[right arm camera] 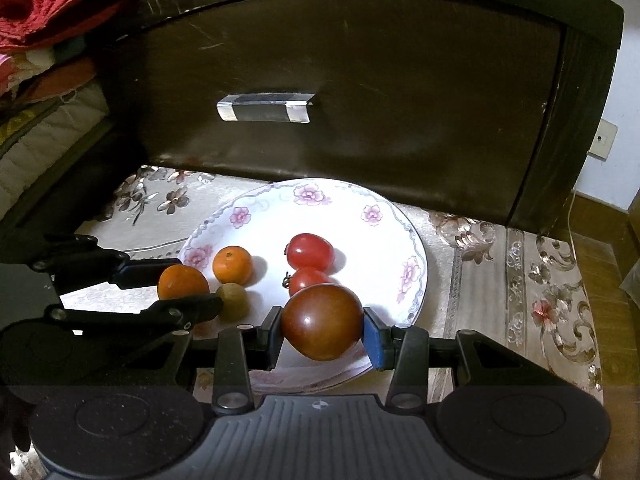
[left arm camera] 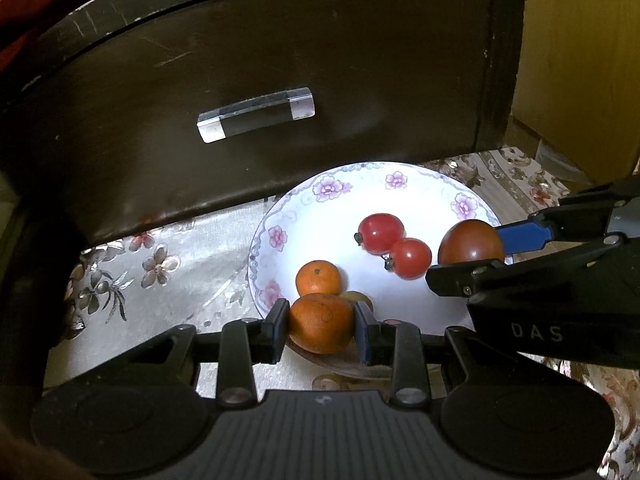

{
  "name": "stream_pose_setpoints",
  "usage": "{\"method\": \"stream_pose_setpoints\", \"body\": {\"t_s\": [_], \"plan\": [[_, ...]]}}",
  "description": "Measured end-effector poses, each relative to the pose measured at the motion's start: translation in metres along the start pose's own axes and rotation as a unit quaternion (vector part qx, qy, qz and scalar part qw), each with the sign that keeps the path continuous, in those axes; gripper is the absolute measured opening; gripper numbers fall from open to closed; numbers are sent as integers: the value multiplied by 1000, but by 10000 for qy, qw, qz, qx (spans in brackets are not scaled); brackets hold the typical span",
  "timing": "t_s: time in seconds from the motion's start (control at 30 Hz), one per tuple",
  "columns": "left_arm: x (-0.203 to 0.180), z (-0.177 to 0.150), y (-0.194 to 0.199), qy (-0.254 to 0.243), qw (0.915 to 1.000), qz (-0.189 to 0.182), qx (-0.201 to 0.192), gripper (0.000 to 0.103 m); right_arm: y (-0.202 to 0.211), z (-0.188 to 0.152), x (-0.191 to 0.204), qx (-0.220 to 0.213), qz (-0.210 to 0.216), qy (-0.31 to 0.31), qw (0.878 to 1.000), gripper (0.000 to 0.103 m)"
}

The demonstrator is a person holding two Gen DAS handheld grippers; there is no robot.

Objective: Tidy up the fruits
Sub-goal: 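Lower both fruits into the plate and open both tools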

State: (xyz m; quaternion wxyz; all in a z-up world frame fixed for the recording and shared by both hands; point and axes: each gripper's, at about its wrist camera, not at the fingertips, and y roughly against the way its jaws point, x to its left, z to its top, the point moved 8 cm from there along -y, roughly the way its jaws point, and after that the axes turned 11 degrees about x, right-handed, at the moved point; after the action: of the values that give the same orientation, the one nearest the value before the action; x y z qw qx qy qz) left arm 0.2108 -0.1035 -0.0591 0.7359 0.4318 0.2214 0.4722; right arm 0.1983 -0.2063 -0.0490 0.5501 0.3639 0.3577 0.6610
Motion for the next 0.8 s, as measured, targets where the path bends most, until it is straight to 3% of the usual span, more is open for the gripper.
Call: {"method": "stream_pose_setpoints", "body": {"t_s": [0.8], "plan": [[3, 5, -1, 263, 9994, -206, 15, 39, -4, 6, -6, -68, 2, -121, 9999, 41]]}}
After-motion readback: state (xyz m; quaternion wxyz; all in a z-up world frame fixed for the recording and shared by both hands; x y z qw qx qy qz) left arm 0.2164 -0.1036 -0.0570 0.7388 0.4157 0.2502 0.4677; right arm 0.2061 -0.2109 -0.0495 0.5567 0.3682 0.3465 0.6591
